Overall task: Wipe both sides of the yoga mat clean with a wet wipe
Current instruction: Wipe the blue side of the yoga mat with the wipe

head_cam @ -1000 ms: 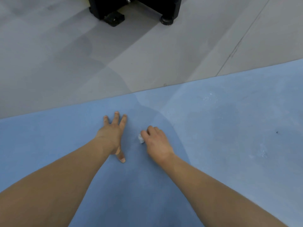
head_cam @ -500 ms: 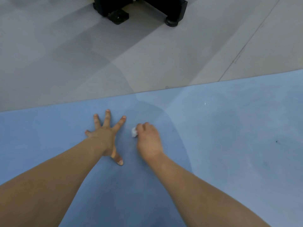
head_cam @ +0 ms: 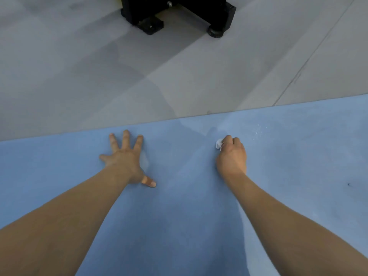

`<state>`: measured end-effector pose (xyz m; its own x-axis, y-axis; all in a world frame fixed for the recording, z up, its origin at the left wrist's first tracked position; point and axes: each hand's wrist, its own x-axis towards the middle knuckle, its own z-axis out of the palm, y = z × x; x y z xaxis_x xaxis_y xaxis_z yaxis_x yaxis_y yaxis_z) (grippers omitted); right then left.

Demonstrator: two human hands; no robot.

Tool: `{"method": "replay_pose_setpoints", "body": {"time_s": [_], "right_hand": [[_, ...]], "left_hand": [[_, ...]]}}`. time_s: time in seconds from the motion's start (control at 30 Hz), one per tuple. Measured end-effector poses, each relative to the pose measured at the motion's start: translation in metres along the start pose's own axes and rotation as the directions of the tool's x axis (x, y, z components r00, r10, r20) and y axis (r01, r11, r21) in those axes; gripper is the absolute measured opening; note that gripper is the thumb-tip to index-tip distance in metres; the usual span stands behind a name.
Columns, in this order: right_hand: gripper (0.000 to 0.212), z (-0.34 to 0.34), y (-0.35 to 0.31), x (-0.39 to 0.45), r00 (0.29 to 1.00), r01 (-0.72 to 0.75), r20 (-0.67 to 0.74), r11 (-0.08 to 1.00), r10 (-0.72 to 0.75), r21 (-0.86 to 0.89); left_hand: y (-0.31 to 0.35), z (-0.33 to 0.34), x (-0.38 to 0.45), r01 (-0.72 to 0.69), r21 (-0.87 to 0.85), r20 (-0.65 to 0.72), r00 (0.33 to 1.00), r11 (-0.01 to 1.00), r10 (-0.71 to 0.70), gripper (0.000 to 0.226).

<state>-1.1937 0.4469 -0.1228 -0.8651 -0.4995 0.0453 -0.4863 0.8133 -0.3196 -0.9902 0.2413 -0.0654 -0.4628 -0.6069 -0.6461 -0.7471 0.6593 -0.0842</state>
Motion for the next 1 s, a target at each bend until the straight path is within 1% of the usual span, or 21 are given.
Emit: {"method": "replay_pose_setpoints", "body": {"time_s": [0.03, 0.07, 0.13, 0.23, 0.3, 0.33, 0.37, 0.4, 0.47, 0.53, 0.6, 0.67, 0.7, 0.73, 0.77, 0.83, 0.9, 0.93, 1.0], "right_hand": [[0.026, 0.006, -0.013, -0.004, 1.0, 0.003, -0.024, 0.999, -0.002, 0.043], [0.026, 0.012, -0.03, -0.011, 0.998, 0.056, -0.038, 0.996, -0.053, 0.075], [0.023, 0.028, -0.067, -0.026, 0.973, 0.231, -0.036, 0.967, -0.228, 0.104], [0.031, 0.04, -0.119, -0.047, 0.885, 0.459, 0.01, 0.877, -0.465, 0.142], [0.034, 0.04, -0.122, -0.046, 0.821, 0.556, 0.051, 0.817, -0.568, 0.153], [0.032, 0.038, -0.112, -0.038, 0.805, 0.577, 0.064, 0.804, -0.59, 0.145], [0.028, 0.034, -0.097, -0.026, 0.809, 0.571, 0.073, 0.809, -0.584, 0.139], [0.024, 0.029, -0.079, -0.013, 0.836, 0.532, 0.075, 0.837, -0.543, 0.128], [0.021, 0.015, -0.039, 0.016, 0.916, 0.389, 0.081, 0.92, -0.392, 0.055], [0.024, 0.001, -0.005, 0.039, 0.965, 0.243, 0.105, 0.969, -0.238, -0.034], [0.025, -0.006, 0.005, 0.048, 0.987, 0.123, 0.111, 0.988, -0.113, -0.088], [0.026, 0.0, -0.011, 0.044, 0.999, 0.015, 0.042, 0.999, -0.014, -0.035], [0.026, 0.006, -0.029, 0.037, 1.0, 0.013, 0.004, 1.0, -0.013, 0.001], [0.025, 0.014, -0.05, 0.028, 0.998, 0.063, -0.032, 0.998, -0.062, 0.029], [0.024, 0.023, -0.072, 0.019, 0.988, 0.149, -0.044, 0.988, -0.147, 0.04], [0.03, 0.038, -0.115, 0.001, 0.955, 0.296, 0.005, 0.953, -0.297, 0.06], [0.036, 0.039, -0.145, -0.009, 0.909, 0.377, 0.16, 0.922, -0.386, 0.085], [0.035, 0.039, -0.148, -0.009, 0.883, 0.41, 0.207, 0.907, -0.421, 0.096], [0.029, 0.037, -0.131, 0.0, 0.859, 0.479, 0.151, 0.872, -0.489, 0.1]], "left_hand": [[-0.002, 0.0, 0.002, 0.004, -0.027, 0.027, 1.0, 1.0, -0.004, 0.165], [-0.003, 0.001, 0.004, 0.003, -0.058, 0.046, 0.999, 0.998, 0.0, 0.167], [-0.005, 0.002, 0.008, -0.002, -0.095, 0.066, 0.998, 0.995, 0.009, 0.169], [-0.004, 0.001, 0.008, 0.002, -0.103, 0.082, 0.997, 0.995, 0.006, 0.169], [-0.008, -0.001, 0.011, -0.003, -0.106, 0.09, 0.996, 0.994, 0.013, 0.165], [-0.01, -0.003, 0.014, -0.013, -0.107, 0.094, 0.995, 0.994, 0.024, 0.161], [-0.013, -0.004, 0.018, -0.022, -0.105, 0.094, 0.995, 0.994, 0.032, 0.157], [-0.015, -0.006, 0.02, -0.03, -0.098, 0.095, 0.995, 0.995, 0.039, 0.153], [-0.015, -0.008, 0.021, -0.038, -0.052, 0.094, 0.995, 0.998, 0.042, 0.145], [-0.011, -0.011, 0.018, -0.044, 0.003, 0.096, 0.994, 0.999, 0.044, 0.139], [-0.004, -0.015, 0.014, -0.04, 0.018, 0.104, 0.994, 0.999, 0.038, 0.138], [0.001, -0.018, 0.01, -0.037, 0.032, 0.116, 0.993, 0.999, 0.033, 0.138], [0.003, -0.019, 0.009, -0.034, 0.035, 0.122, 0.992, 0.999, 0.03, 0.137], [0.004, -0.02, 0.009, -0.035, 0.036, 0.13, 0.991, 0.999, 0.03, 0.136], [0.005, -0.02, 0.008, -0.034, 0.039, 0.139, 0.99, 0.999, 0.028, 0.136], [0.005, -0.02, 0.01, -0.027, 0.032, 0.156, 0.987, 0.999, 0.022, 0.138], [0.002, -0.018, 0.012, -0.012, -0.005, 0.167, 0.986, 1.0, 0.012, 0.141], [-0.001, -0.017, 0.013, -0.007, -0.024, 0.165, 0.986, 1.0, 0.011, 0.143], [-0.003, -0.016, 0.016, -0.012, -0.039, 0.162, 0.987, 0.999, 0.018, 0.146]]}}
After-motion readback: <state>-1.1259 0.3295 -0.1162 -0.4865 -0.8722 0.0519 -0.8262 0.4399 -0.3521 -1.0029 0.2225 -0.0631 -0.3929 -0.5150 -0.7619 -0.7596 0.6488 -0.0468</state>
